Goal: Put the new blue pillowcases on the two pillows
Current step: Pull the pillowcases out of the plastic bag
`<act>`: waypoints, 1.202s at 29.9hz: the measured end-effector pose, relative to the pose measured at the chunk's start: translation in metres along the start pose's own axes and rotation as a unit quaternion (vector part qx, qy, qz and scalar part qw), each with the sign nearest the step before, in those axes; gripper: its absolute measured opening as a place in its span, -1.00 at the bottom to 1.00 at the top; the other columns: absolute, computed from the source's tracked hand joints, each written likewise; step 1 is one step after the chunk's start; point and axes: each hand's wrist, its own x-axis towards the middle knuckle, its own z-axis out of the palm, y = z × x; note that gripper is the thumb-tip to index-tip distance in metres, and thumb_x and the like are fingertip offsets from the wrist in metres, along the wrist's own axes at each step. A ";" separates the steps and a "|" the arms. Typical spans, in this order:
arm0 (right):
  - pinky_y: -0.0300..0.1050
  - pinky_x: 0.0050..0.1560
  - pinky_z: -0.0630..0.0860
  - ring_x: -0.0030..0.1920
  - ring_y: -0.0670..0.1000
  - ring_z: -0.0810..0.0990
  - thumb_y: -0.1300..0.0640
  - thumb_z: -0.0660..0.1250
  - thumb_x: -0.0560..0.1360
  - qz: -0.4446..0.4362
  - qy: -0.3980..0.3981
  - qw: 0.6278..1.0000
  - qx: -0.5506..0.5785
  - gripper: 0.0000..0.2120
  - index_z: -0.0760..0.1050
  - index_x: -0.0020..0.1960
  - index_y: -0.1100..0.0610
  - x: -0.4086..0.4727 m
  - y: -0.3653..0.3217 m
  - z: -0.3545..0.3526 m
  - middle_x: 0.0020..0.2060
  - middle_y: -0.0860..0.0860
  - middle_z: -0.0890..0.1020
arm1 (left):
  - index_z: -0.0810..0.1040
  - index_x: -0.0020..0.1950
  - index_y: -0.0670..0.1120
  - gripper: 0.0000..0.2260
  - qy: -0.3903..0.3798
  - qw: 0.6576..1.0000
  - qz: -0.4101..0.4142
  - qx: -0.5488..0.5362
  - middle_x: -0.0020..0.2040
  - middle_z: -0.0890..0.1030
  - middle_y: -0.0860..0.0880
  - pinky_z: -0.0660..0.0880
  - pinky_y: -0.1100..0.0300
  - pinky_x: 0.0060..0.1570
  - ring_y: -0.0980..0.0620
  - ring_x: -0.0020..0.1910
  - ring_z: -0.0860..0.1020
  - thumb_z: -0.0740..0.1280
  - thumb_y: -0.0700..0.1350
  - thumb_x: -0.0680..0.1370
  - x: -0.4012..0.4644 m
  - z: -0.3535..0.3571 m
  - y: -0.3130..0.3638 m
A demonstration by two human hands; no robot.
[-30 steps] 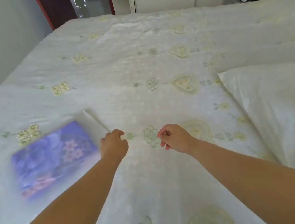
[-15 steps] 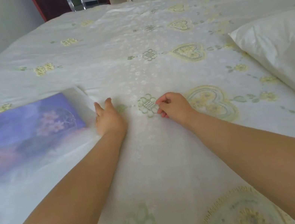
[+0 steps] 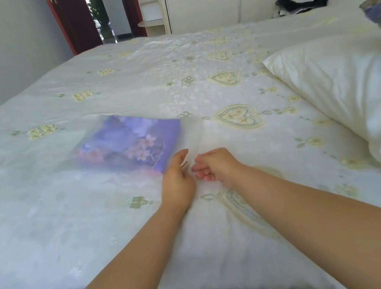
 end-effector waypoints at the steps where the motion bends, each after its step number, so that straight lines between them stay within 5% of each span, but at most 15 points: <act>1: -0.27 -0.49 0.42 -0.46 0.02 0.58 0.17 0.26 0.57 -0.004 0.003 1.000 -0.008 -0.84 0.47 -0.16 0.20 -0.008 0.007 0.004 -0.25 0.15 0.62 | 0.36 0.38 -0.13 -0.47 -0.007 1.000 -0.001 0.004 0.13 0.45 0.07 0.37 0.34 0.09 0.01 0.13 0.54 0.08 -0.47 0.45 -0.012 -0.001 0.006; 5: -0.26 -0.55 0.39 -0.47 0.00 0.53 0.15 0.34 0.51 -0.061 0.029 0.995 -0.079 -0.82 0.60 -0.24 0.19 -0.038 0.031 0.007 -0.39 0.08 0.61 | 0.28 0.44 -0.12 -0.54 -0.037 0.999 -0.004 0.019 0.32 0.45 -0.04 0.38 0.16 0.26 -0.02 0.22 0.51 0.11 -0.34 0.54 -0.047 -0.006 0.018; 8: -0.22 -0.54 0.33 -0.52 0.03 0.47 0.30 0.29 0.44 -0.079 0.037 0.992 -0.090 -0.75 0.51 -0.40 0.16 -0.050 0.042 0.003 -0.60 0.02 0.52 | 0.37 0.40 -0.13 -0.66 -0.032 0.992 0.003 0.119 0.36 0.44 -0.06 0.27 0.19 0.30 -0.06 0.34 0.39 0.11 -0.17 0.62 -0.057 -0.014 0.020; 13: -0.33 -0.56 0.40 -0.56 -0.13 0.56 0.33 0.22 0.54 -0.085 0.001 0.996 -0.013 -0.90 0.47 -0.12 0.21 -0.059 0.049 -0.001 -0.43 0.08 0.55 | 0.46 0.32 -0.01 -0.67 -0.059 0.927 -0.012 0.371 0.30 0.41 -0.05 0.29 0.07 0.22 -0.15 0.26 0.29 0.16 0.06 0.60 -0.052 -0.035 0.012; 18: -0.32 -0.52 0.44 -0.55 -0.13 0.56 0.30 0.24 0.54 -0.098 0.014 0.995 -0.010 -0.90 0.45 0.05 0.22 -0.053 0.058 -0.001 -0.37 0.08 0.55 | 0.61 -0.03 0.05 -0.80 -0.012 0.942 -0.007 0.335 0.00 0.54 -0.04 0.42 0.09 0.04 -0.11 0.07 0.47 0.34 0.14 0.48 -0.054 -0.025 0.000; 23: -0.30 -0.50 0.43 -0.52 -0.12 0.55 0.28 0.24 0.56 -0.116 -0.013 0.993 -0.009 -0.91 0.52 -0.02 0.23 -0.048 0.058 -0.006 -0.30 0.10 0.60 | 0.54 -0.21 0.05 -0.81 -0.005 0.956 -0.041 0.292 -0.16 0.59 0.06 0.44 0.15 -0.17 -0.01 -0.10 0.53 0.37 0.14 0.46 -0.042 -0.025 0.000; 26: -0.28 -0.47 0.43 -0.49 -0.09 0.54 0.30 0.28 0.53 -0.105 -0.050 0.993 0.019 -0.86 0.54 -0.19 0.20 -0.047 0.056 -0.010 -0.29 0.08 0.61 | 0.50 -0.23 0.05 -0.83 -0.004 0.962 -0.047 0.270 -0.24 0.54 0.07 0.39 0.19 -0.23 -0.02 -0.13 0.53 0.35 0.09 0.49 -0.039 -0.026 0.002; 36: -0.29 -0.47 0.47 -0.49 -0.09 0.55 0.20 0.38 0.48 -0.046 -0.091 0.991 0.090 -0.90 0.55 -0.13 0.25 -0.045 0.050 -0.015 -0.36 0.08 0.59 | 0.60 -0.10 -0.03 -0.90 -0.008 0.975 0.013 0.220 -0.19 0.60 0.01 0.34 0.21 -0.23 -0.01 -0.15 0.52 0.31 -0.06 0.52 -0.034 -0.029 0.017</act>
